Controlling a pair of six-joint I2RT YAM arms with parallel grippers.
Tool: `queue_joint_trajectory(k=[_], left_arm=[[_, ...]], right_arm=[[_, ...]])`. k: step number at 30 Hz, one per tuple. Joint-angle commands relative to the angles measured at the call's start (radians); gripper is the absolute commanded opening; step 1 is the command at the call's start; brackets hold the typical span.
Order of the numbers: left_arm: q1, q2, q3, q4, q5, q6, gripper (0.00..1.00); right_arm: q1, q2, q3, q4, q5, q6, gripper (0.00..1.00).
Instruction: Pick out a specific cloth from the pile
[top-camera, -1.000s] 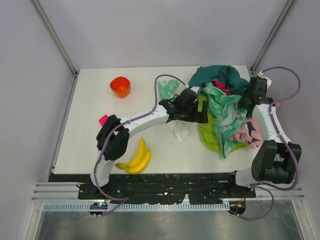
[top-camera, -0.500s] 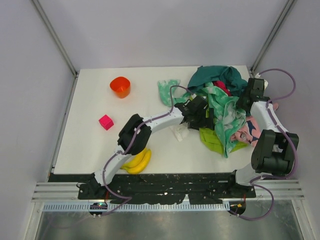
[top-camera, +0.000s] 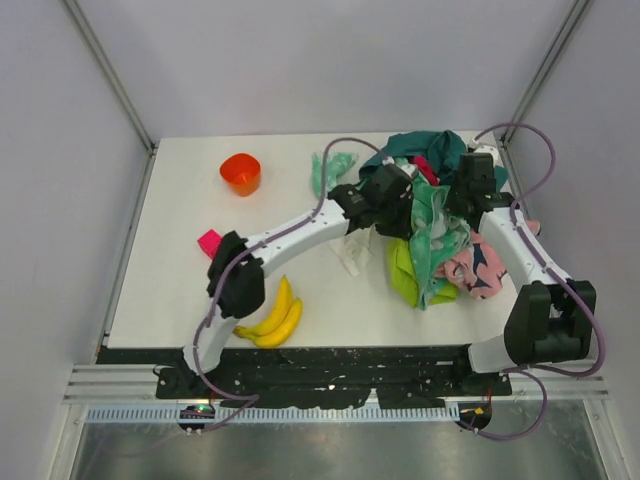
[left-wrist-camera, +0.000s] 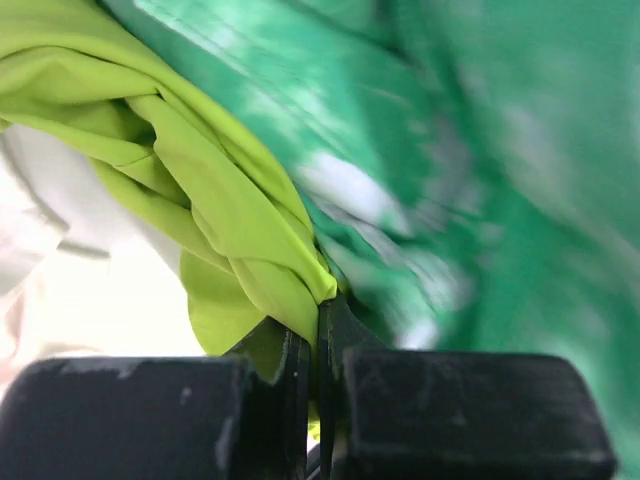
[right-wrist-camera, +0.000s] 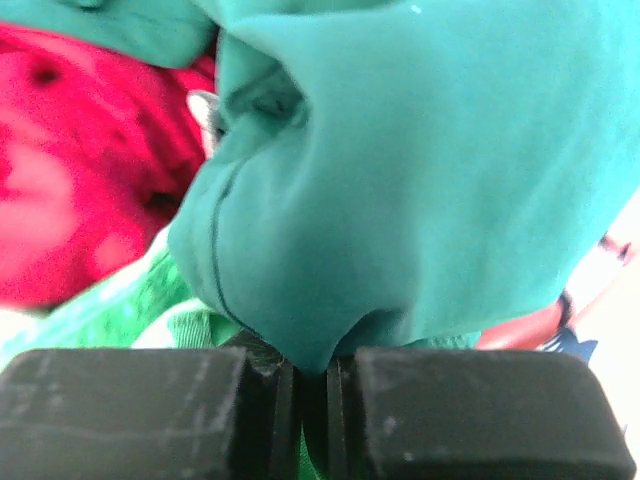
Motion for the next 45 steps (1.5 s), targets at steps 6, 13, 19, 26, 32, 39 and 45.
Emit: queue_joint_trajectory(k=[6,13,19,26,32,39,45], left_arm=[[0.019,-0.560,0.050,-0.088,-0.263,0.263,0.00],[0.021,-0.641,0.214,-0.237,-0.350,0.363,0.00],[0.022,-0.784,0.210,-0.261,-0.524,0.455,0.00],[0.060,-0.963,0.054,-0.199,-0.736,0.544,0.00],[0.413,-1.048,-0.081,-0.243,-0.675,0.442,0.00],[0.750,-0.936,-0.051,-0.277,-0.514,0.399,0.00],[0.892,-0.732,0.141,-0.313,-0.447,0.389,0.00]], right_arm=[[0.294,0.035,0.230,-0.046,0.219,-0.061,0.05],[0.467,0.397,0.401,-0.103,0.267,-0.027,0.05],[0.512,0.614,0.579,-0.205,0.276,0.002,0.05],[0.510,0.642,0.561,-0.205,0.328,-0.010,0.06],[0.461,0.599,0.479,-0.195,0.333,0.014,0.16],[0.360,0.534,0.355,-0.166,0.320,0.011,0.17],[0.303,0.490,0.274,-0.130,0.316,-0.007,0.17]])
